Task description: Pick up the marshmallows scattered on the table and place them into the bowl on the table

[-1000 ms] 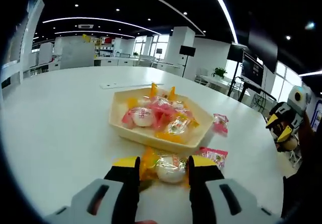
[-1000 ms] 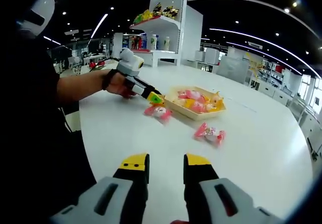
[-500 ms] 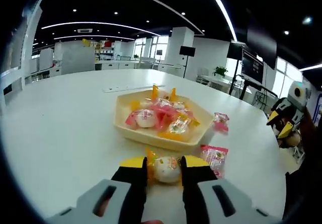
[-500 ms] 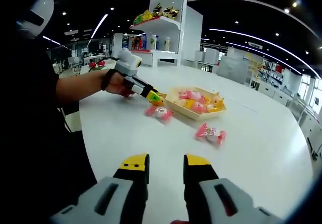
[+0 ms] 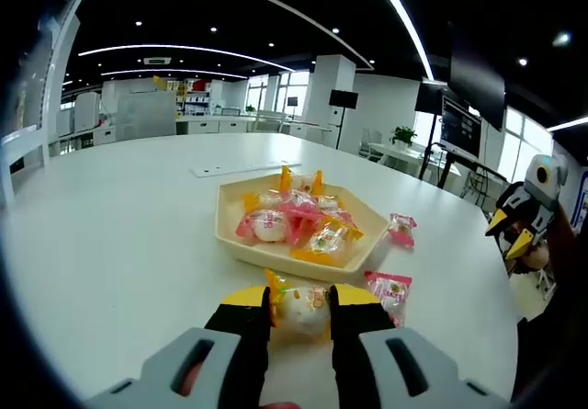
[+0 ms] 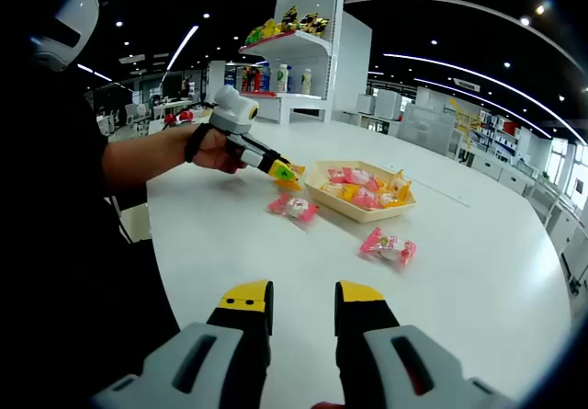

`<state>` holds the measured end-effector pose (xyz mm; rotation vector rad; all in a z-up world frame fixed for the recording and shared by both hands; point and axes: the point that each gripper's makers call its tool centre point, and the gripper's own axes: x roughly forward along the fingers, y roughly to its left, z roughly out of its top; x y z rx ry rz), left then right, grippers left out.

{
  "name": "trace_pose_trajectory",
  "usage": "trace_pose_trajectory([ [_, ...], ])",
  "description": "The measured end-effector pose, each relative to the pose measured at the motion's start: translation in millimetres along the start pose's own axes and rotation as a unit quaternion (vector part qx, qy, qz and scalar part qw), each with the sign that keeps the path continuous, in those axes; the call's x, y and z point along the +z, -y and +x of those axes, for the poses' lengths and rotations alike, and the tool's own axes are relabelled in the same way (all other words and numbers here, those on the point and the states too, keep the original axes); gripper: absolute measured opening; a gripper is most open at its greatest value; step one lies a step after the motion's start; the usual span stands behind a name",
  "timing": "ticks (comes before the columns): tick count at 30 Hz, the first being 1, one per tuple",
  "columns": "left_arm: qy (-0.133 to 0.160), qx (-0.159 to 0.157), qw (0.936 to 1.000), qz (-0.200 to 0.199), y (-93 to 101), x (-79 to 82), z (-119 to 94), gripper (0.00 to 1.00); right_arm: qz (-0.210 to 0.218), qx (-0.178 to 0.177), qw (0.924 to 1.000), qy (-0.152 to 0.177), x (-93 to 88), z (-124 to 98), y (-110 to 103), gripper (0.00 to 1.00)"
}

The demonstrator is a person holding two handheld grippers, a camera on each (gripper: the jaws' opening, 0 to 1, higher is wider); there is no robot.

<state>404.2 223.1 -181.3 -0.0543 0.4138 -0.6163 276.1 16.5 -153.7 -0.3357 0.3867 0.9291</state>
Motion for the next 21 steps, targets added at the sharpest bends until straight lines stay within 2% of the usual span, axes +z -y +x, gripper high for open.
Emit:
trace_pose_trajectory([
  [14,0.003,0.008,0.9999,0.01,-4.4,11.1,-9.3,0.26,-0.001,0.005,1.0,0.003,0.4,1.0,-1.4,0.27],
  [21,0.012,0.007,0.9998,0.013,-6.6,23.0,-11.1,0.26,-0.001,0.005,1.0,0.001,-0.6,0.1,-1.0,0.27],
])
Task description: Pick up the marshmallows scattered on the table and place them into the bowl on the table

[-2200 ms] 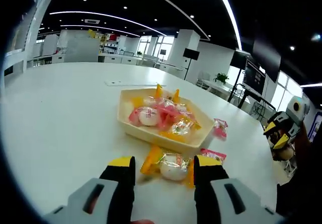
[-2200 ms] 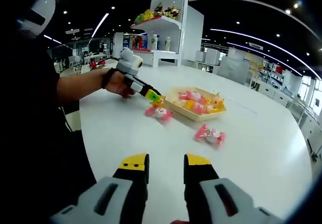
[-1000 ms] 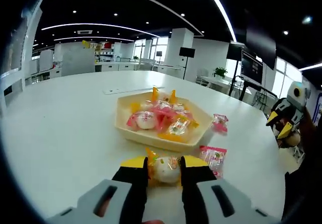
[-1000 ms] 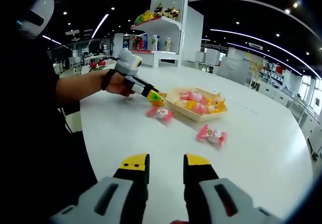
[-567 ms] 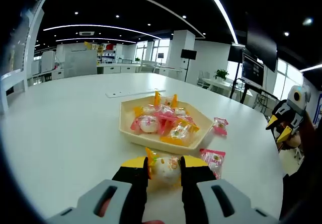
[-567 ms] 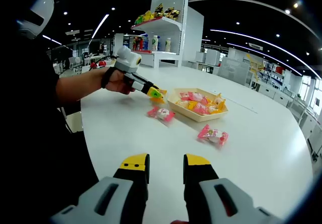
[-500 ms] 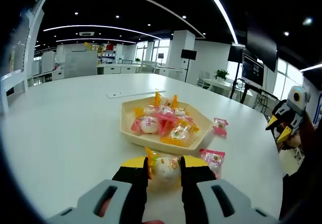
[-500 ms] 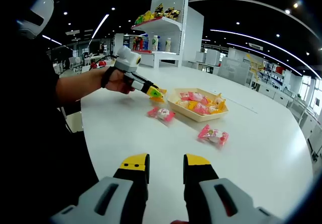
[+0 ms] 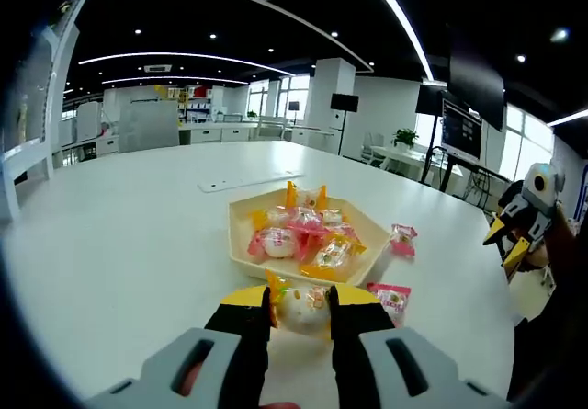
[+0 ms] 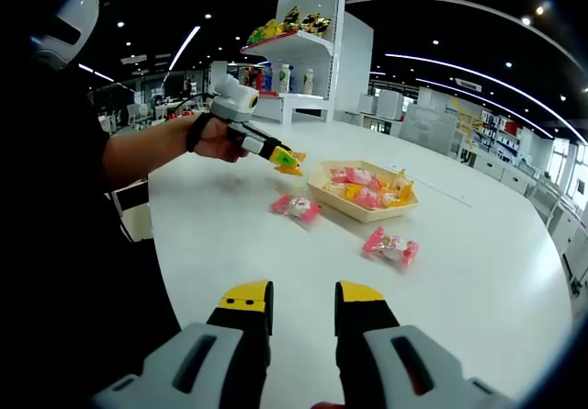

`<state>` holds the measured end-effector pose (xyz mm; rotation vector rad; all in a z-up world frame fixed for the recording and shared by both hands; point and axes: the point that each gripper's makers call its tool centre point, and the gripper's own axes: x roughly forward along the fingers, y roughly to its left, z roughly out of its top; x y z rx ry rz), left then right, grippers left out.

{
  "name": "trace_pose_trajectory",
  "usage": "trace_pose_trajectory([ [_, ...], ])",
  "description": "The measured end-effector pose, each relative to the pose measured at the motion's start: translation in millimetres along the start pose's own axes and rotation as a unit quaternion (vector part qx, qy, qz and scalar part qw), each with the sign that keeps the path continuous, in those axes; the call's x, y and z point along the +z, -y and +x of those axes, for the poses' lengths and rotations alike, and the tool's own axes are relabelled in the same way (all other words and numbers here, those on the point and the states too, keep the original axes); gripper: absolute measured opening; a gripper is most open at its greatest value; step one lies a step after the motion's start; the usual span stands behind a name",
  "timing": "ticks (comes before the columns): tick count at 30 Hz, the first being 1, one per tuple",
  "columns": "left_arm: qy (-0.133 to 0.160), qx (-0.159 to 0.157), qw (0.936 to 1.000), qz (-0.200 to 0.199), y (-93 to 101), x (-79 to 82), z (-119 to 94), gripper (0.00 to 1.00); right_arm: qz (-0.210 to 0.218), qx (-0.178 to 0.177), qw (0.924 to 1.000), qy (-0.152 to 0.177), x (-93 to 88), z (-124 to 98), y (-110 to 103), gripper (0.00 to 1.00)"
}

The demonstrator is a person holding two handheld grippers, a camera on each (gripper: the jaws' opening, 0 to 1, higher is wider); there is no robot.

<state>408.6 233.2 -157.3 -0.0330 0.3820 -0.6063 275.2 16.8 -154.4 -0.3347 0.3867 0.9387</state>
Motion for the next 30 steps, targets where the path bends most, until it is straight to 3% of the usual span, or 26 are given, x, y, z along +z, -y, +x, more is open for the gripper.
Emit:
trace_pose_trajectory([
  [9,0.002,-0.004,1.0,-0.001,-0.9,3.5,2.0,0.26,0.001,0.003,1.0,-0.001,-0.9,1.1,-2.7,0.27],
  [30,0.014,-0.027,0.9995,0.009,6.0,32.9,20.0,0.26,0.008,0.004,1.0,-0.004,-5.6,1.2,-4.0,0.27],
])
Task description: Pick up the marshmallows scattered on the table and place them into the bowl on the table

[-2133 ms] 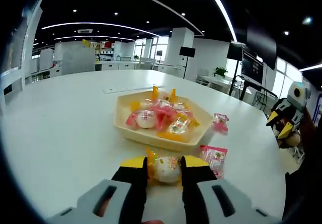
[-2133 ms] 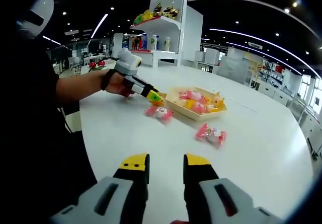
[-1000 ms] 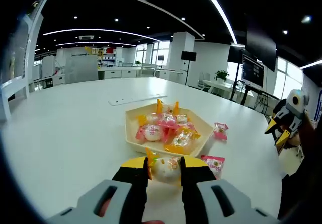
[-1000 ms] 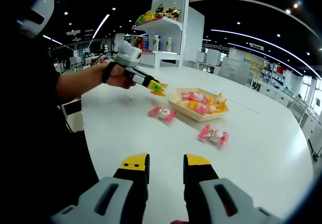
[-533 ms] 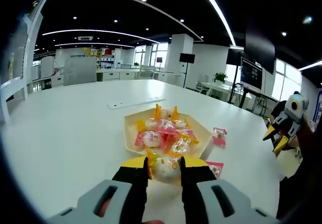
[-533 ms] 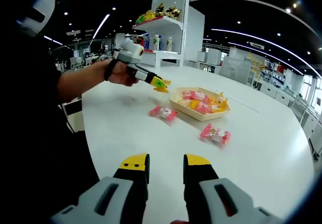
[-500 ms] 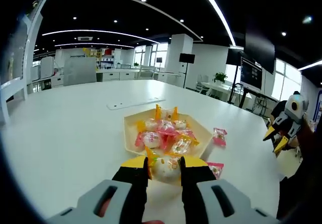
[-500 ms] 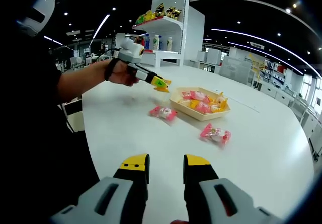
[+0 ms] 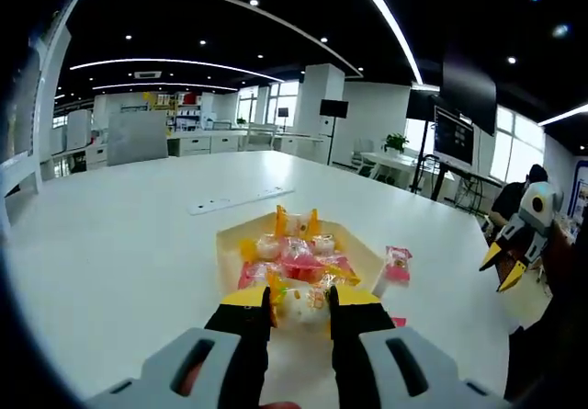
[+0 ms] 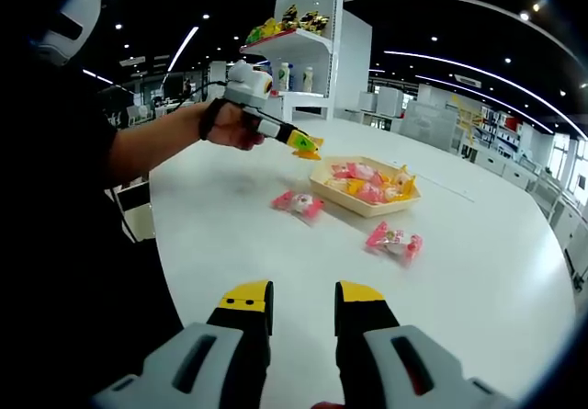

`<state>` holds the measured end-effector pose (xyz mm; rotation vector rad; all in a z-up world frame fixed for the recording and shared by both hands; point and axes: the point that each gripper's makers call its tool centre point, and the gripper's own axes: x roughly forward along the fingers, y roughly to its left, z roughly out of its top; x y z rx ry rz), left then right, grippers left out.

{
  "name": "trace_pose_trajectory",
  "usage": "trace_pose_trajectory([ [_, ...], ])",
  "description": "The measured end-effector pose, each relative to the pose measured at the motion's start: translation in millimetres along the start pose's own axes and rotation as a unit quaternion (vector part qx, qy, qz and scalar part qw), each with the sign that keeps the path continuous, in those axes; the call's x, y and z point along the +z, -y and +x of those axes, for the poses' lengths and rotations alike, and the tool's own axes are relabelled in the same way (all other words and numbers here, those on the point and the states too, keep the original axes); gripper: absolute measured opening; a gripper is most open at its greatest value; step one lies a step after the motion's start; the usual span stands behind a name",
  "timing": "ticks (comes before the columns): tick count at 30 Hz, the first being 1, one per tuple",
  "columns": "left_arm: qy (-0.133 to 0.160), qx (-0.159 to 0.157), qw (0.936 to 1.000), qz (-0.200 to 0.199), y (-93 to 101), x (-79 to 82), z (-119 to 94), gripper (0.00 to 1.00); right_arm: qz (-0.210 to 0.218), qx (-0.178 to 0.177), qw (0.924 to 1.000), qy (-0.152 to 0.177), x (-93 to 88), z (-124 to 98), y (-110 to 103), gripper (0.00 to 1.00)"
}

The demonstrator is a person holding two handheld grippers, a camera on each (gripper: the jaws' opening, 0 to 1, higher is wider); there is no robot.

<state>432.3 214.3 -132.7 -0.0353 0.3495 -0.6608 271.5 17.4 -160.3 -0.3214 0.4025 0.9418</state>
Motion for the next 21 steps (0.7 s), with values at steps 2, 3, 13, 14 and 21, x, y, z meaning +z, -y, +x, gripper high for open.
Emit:
trace_pose_trajectory([
  [2,0.001,-0.001,1.0,0.001,0.6,2.2,2.0,0.26,0.0,0.0,1.0,-0.001,-0.8,-0.4,-0.3,0.27],
  [3,0.002,-0.003,1.0,0.001,0.9,3.5,3.2,0.26,0.001,0.0,1.0,-0.001,-1.2,-0.7,-0.3,0.27],
  [13,0.002,-0.009,0.9999,0.005,2.4,11.2,16.2,0.26,0.004,-0.003,1.0,-0.001,-3.8,-3.0,1.0,0.27],
  [14,0.002,-0.009,0.9999,0.006,2.4,11.3,16.6,0.26,0.004,-0.003,1.0,-0.001,-3.8,-3.0,1.0,0.27],
  [21,-0.001,-0.013,0.9999,0.008,6.0,13.4,26.7,0.26,0.006,-0.005,1.0,-0.001,-5.1,-4.4,1.2,0.27],
])
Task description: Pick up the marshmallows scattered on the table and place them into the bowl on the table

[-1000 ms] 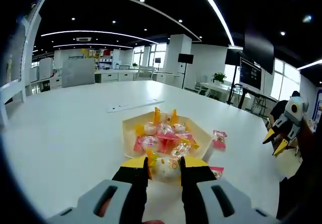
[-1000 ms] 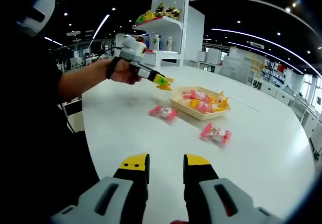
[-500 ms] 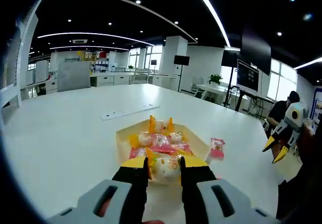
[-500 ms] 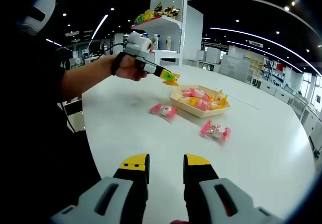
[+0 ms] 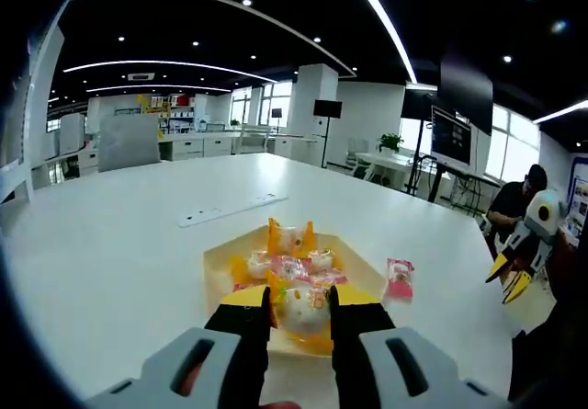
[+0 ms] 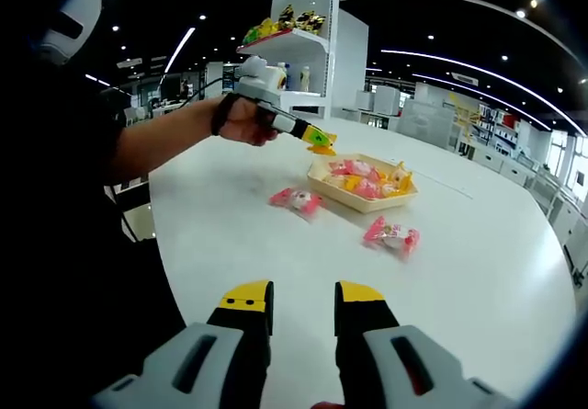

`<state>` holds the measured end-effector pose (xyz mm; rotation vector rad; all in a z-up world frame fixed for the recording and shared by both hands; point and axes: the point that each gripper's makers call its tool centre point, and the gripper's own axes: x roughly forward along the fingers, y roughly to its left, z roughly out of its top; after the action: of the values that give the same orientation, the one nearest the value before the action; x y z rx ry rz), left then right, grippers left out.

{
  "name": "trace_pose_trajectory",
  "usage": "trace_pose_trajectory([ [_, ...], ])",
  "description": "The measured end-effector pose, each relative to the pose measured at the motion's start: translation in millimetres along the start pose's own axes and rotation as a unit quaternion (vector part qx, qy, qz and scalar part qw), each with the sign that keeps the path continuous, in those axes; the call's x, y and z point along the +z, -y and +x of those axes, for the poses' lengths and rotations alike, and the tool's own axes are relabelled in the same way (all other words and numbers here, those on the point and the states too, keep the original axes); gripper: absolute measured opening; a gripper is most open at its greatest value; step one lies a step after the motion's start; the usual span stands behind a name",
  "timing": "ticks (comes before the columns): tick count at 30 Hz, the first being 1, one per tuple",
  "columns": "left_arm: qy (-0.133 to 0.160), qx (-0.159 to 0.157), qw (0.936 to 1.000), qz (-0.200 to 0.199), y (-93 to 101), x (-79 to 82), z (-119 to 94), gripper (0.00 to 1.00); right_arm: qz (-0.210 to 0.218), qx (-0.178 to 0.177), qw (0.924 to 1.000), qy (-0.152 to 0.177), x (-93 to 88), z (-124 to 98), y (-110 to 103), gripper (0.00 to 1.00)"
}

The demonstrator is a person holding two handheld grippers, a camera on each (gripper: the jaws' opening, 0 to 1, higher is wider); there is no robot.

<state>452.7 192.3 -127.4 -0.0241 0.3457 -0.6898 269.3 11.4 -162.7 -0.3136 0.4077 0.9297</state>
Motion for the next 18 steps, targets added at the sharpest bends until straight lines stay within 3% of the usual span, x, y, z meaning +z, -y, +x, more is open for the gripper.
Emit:
trace_pose_trajectory([
  [18,-0.005,0.011,0.9999,-0.005,-6.9,-1.9,11.4,0.29,0.004,-0.004,1.0,-0.002,-4.6,-3.3,0.5,0.27],
])
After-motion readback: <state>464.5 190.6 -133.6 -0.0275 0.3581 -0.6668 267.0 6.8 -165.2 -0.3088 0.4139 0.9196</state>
